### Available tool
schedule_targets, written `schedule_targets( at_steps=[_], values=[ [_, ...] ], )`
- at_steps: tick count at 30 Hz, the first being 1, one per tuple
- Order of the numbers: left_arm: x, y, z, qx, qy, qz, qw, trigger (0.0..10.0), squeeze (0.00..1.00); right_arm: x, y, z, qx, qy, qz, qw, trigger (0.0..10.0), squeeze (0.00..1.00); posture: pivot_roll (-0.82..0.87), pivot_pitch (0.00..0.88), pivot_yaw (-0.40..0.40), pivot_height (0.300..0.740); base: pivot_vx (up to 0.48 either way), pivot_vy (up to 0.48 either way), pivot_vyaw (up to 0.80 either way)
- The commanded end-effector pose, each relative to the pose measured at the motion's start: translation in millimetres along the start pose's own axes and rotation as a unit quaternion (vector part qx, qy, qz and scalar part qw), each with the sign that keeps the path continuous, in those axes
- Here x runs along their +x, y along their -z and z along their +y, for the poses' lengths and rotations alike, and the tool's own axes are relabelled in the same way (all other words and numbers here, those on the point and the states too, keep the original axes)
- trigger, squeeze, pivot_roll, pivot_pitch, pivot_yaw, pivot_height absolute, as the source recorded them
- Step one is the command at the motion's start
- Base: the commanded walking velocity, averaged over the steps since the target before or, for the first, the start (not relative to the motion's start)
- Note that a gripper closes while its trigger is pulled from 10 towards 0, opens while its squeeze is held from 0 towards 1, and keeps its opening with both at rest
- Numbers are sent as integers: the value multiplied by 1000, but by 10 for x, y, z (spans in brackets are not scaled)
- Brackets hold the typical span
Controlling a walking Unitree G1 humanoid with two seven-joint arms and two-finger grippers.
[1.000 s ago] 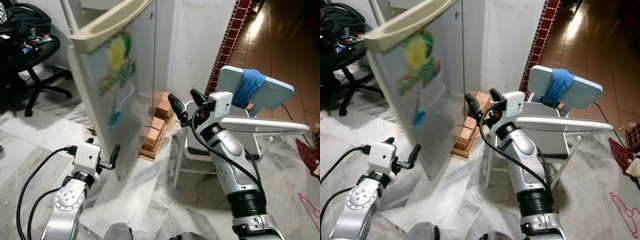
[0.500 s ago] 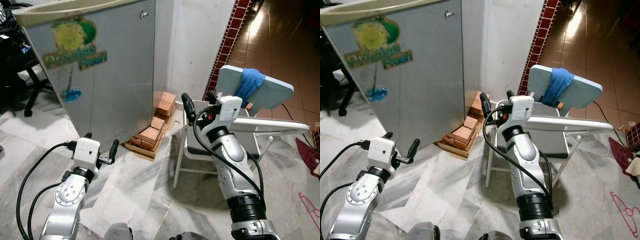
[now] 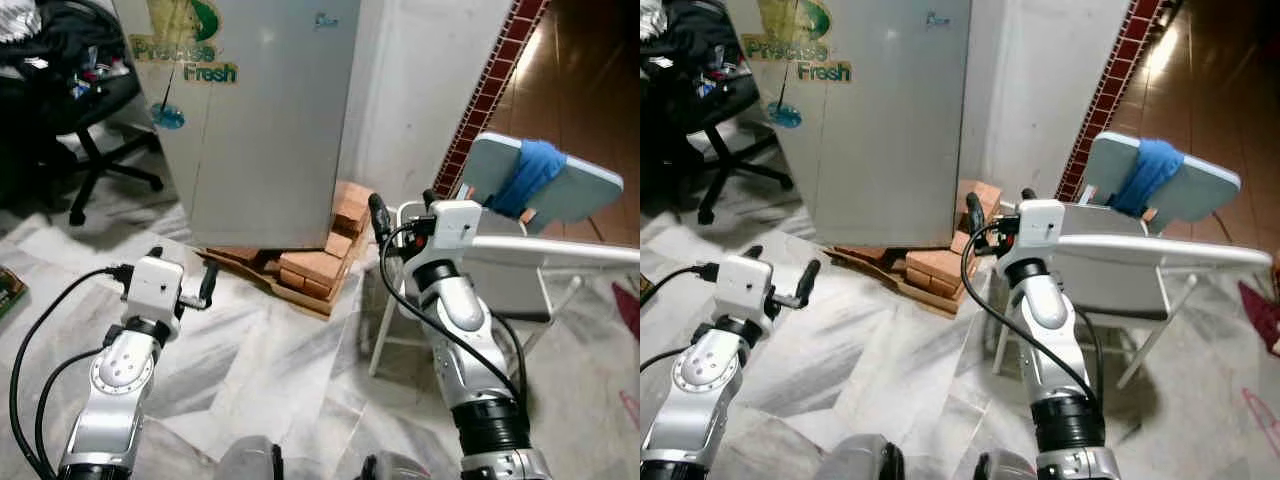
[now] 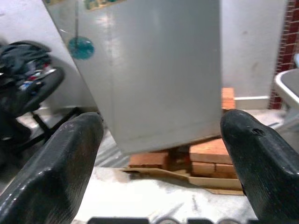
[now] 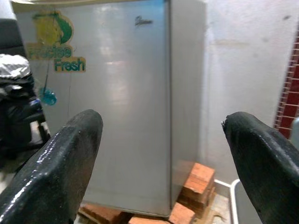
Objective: Restocking fridge
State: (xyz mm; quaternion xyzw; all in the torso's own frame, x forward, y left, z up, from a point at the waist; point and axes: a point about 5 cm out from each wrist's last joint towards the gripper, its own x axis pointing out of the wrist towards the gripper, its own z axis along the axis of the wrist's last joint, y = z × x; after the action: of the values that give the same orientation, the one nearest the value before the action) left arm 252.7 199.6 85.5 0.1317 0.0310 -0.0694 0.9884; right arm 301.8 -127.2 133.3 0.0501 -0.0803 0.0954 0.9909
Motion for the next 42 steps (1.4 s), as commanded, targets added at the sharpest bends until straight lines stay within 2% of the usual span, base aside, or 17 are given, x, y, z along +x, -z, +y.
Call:
schedule_targets(
  at_steps=[1, 7, 13, 20, 21, 26, 33, 38, 42],
  values=[
    [-14, 4, -96, -6, 10, 0, 1000, 10000, 0, -61, 40, -107, 4, 28, 11, 1000, 10000, 0, 68, 97, -24, 740, 0, 480, 0],
    [-8, -10, -104, -11, 2, -5, 1000, 10000, 0, -101, 61, -123, -1, 35, 16, 999, 10000, 0, 60, 92, -34, 740, 0, 480, -77],
    [-7, 14, -83, -15, -2, -2, 1000, 10000, 0, -171, 111, -211, -6, 56, 29, 998, 10000, 0, 56, 80, -39, 740, 0, 480, -764],
    [-34, 28, -96, -13, 2, -6, 1000, 10000, 0, -229, 152, -217, -4, 59, 37, 998, 10000, 0, 57, 69, -44, 740, 0, 480, -800],
    [-39, 38, -91, -13, 0, -6, 1000, 10000, 0, -236, 159, -211, 10, 60, 35, 998, 10000, 0, 57, 69, -44, 740, 0, 480, -800],
    [-29, 41, -89, -18, -2, -9, 1000, 10000, 0, -234, 159, -203, 13, 58, 34, 998, 10000, 0, 54, 58, -47, 740, 0, 480, 0],
    [-9, -46, -47, -24, -15, -34, 999, 10000, 0, -301, 205, -309, 3, 81, 46, 996, 10000, 0, 57, 51, -47, 740, 0, 480, 0],
    [-46, -114, -2, -24, -26, -48, 998, 10000, 0, -496, 237, -462, -10, 97, 57, 994, 10000, 0, 51, 45, -47, 740, 0, 480, 0],
    [-174, -26, -19, -26, -28, -35, 999, 10000, 0, -656, 276, -578, -27, 110, 75, 991, 10000, 0, 50, 43, -46, 740, 0, 480, 0]
  ],
)
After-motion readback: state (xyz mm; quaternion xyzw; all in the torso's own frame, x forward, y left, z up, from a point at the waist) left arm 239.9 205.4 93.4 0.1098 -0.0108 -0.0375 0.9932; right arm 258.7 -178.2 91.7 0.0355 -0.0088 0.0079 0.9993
